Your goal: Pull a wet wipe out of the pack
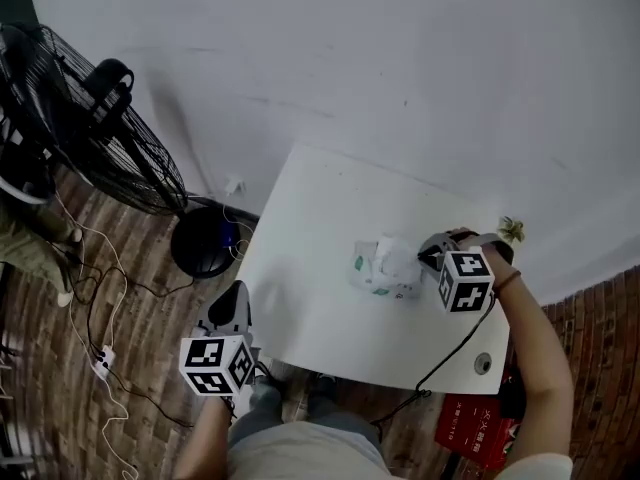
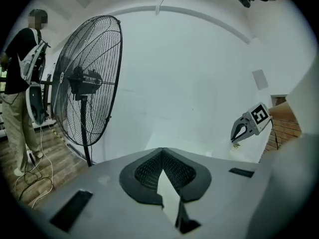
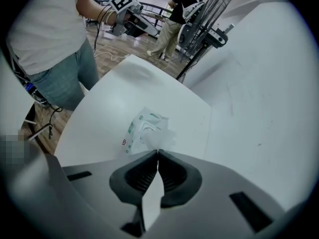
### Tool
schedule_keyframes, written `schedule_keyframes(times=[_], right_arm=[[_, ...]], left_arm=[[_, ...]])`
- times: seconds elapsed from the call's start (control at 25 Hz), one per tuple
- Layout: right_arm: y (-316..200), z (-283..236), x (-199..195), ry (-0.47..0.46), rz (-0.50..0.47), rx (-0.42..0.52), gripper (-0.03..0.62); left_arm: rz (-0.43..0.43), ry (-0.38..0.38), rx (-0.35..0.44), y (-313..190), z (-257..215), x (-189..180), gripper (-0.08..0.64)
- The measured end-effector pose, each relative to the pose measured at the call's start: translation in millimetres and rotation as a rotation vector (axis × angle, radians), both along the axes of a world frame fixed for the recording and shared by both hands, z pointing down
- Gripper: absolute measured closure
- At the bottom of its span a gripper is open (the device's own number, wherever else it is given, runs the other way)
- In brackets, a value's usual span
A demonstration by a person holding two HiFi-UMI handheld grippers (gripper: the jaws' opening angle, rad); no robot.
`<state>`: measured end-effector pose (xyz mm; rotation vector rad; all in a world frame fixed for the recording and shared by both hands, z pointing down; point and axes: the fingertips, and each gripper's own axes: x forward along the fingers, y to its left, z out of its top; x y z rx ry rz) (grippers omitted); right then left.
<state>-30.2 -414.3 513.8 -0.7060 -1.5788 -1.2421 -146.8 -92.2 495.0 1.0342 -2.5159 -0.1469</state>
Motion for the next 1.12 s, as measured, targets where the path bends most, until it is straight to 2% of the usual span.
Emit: schedule_keyframes(times=[0.28,0.44,0.68,0.84,1.12], right_arm=[[3,-28,5,-0.107,0.131,-0.033,0.584],[2,-51,9,-0.211,0.256,-0.075,0.584],[-7,-84,23,-0.451,0.538,-0.170,0.584],[-13,-99,42,-0.597,0.733,-0.221,0.584],[-19,-122,93,-0.881,1.170,-0.378,0.584]], left_arm=[[0.074,-0.009,0.023,-10,-7,-6,0.560],[0.125,-0.019,0.035,-20,-12,-15,0.558],[0.226,-0.044,0.072,-51,-29,-28,0.560],[0.334,-0.108,0.094,-86,-54,-36,0.560],[0.455,-0.166,0.116,-138,-86,-32,0.560]])
